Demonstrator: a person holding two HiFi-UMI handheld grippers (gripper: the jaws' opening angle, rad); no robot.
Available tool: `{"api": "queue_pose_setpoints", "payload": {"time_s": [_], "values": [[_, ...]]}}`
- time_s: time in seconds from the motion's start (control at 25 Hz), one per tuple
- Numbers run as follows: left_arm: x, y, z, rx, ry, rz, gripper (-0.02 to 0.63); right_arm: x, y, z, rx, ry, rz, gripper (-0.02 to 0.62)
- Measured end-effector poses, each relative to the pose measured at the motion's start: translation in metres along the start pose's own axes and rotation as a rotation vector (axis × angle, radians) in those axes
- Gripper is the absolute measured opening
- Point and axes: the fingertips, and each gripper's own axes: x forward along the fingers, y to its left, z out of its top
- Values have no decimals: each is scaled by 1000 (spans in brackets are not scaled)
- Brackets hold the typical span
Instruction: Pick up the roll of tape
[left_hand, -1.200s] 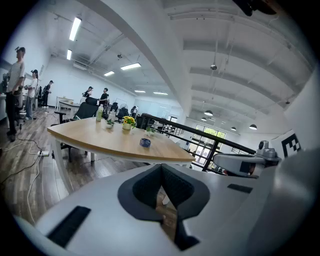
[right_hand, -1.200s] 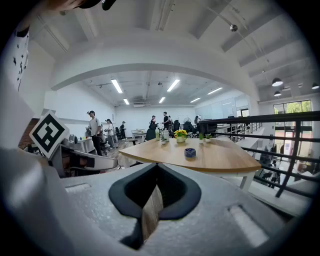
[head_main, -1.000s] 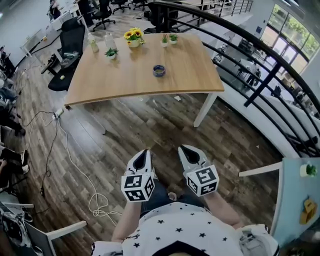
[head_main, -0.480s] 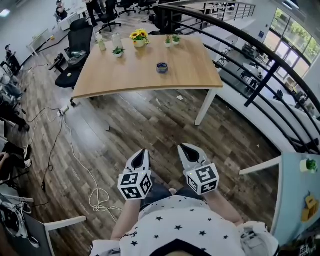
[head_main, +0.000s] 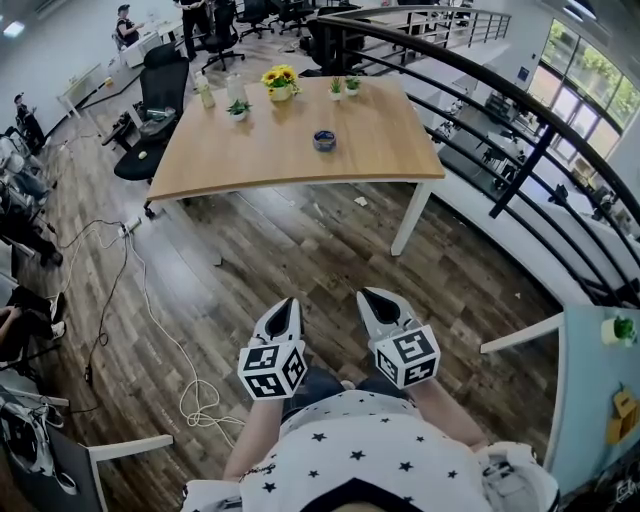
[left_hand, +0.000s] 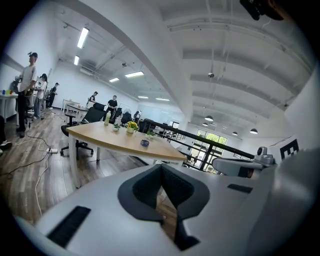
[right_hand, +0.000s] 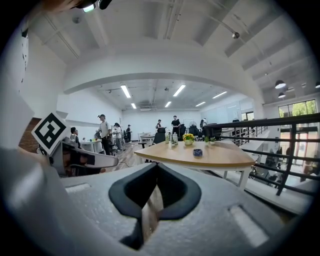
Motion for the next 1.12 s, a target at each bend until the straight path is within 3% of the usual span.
{"api": "queue_pose_setpoints", "payload": {"time_s": [0.76, 1.12], "values": [[-1, -2, 6, 6, 7, 1, 7, -1, 7, -5, 26, 16, 72, 38], [24, 5, 6, 8, 45, -24, 88, 23, -9, -6, 35, 37, 76, 101]]}}
